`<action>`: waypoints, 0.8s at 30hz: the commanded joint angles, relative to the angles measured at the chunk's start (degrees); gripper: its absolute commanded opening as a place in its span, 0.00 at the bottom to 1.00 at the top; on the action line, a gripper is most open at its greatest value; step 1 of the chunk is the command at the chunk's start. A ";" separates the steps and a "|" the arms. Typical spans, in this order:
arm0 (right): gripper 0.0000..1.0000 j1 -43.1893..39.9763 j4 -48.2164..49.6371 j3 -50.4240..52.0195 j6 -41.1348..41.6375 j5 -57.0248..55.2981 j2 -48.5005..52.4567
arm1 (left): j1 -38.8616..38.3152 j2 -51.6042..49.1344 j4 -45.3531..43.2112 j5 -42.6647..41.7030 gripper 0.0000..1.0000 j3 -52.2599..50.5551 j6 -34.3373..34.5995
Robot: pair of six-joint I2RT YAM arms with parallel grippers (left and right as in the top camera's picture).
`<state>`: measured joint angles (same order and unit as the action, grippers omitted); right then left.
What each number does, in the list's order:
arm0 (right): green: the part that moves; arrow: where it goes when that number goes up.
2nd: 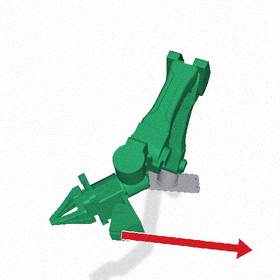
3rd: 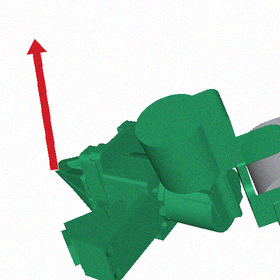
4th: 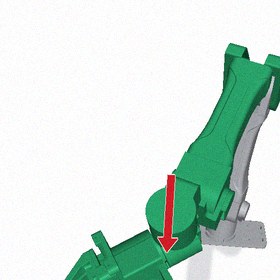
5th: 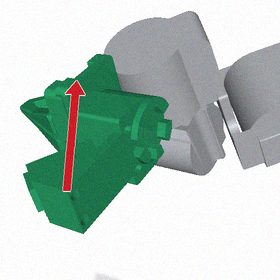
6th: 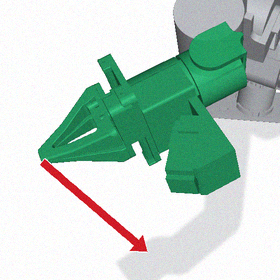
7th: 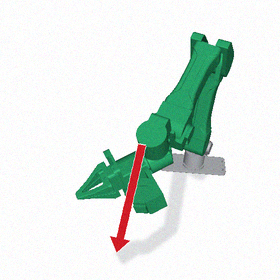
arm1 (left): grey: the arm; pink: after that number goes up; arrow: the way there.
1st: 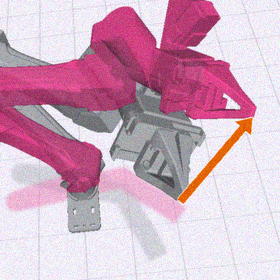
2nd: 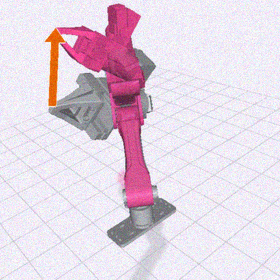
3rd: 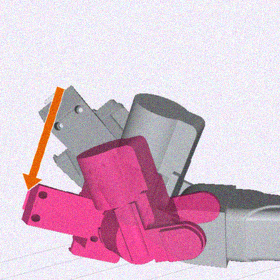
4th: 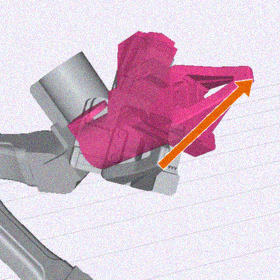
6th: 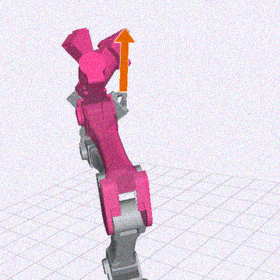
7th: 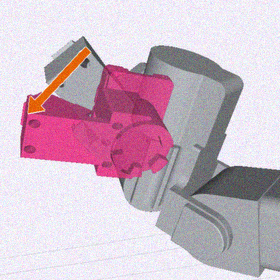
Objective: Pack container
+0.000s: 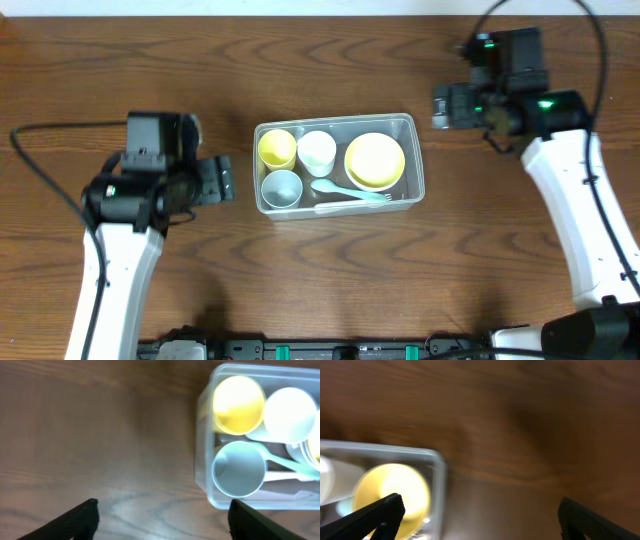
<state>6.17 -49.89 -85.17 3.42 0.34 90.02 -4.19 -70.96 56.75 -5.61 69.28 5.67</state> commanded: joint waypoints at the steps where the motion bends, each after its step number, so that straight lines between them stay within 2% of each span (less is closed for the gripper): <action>1: 0.99 -4.17 -1.14 -0.28 2.34 1.62 -0.22 | -1.31 -5.73 0.83 0.57 0.91 5.90 -5.16; 2: 0.99 -5.46 -1.40 -0.28 2.34 1.64 -0.24 | -1.36 -7.32 0.90 1.01 0.97 7.26 -5.46; 8: 0.99 -9.68 -3.19 -0.28 2.10 1.55 -0.24 | -1.27 -11.78 -0.11 1.75 0.98 8.28 -5.44; 13: 0.99 -9.86 -5.16 -0.20 2.58 1.53 -2.03 | -1.25 -11.21 1.01 1.44 0.98 8.31 -5.51; 19: 0.99 -9.84 -7.02 4.20 4.94 0.94 -10.40 | -1.40 -3.76 1.16 -1.90 0.98 6.71 -8.33; 24: 0.99 -8.83 -2.32 17.94 7.50 -0.94 -25.99 | -1.42 8.37 -1.86 -1.84 0.98 -0.52 -8.68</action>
<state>-3.29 -53.91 -73.71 8.27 1.37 71.90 -5.48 -69.04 56.05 -6.74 73.14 -1.63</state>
